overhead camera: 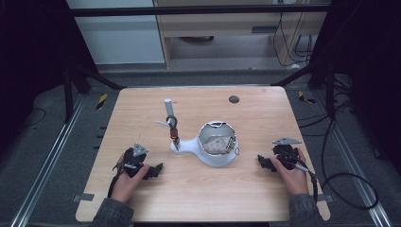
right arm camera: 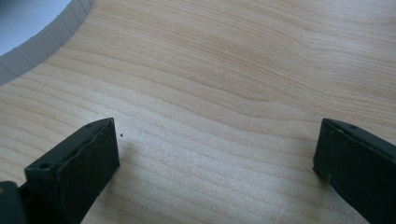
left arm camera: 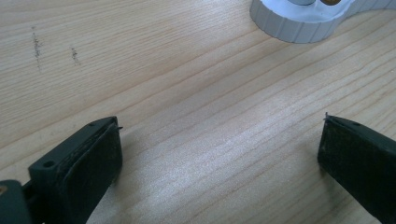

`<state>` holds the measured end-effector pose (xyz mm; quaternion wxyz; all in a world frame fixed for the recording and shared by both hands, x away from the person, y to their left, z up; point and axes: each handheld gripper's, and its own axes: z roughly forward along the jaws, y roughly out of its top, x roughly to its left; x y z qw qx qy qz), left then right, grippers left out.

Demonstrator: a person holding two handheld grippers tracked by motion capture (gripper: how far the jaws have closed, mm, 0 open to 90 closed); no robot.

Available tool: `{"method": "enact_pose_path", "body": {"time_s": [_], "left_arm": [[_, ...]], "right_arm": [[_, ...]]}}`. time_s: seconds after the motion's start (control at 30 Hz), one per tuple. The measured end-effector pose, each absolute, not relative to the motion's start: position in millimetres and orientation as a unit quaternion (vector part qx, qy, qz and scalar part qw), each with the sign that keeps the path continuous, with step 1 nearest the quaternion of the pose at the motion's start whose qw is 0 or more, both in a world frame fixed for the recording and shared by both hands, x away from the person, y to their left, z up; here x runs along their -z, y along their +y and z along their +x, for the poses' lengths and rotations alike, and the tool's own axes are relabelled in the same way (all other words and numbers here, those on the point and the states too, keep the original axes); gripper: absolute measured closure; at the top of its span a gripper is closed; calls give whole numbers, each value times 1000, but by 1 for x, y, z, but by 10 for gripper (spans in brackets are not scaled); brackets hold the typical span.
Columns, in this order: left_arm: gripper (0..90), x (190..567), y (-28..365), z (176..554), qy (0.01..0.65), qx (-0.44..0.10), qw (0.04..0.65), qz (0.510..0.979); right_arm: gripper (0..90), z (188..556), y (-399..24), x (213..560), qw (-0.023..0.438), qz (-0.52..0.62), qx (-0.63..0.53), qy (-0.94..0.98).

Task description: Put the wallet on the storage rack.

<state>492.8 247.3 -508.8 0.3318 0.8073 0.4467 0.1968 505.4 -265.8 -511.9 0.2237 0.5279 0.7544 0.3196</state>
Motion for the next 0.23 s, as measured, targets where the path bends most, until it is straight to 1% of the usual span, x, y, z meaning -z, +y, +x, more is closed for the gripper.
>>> {"method": "enact_pose_path", "body": {"time_s": [0.23], "left_arm": [[0, 509, 247, 493, 447, -196, 332, 807]], "right_arm": [[1, 505, -265, 512, 225, 532, -321, 750]]}}
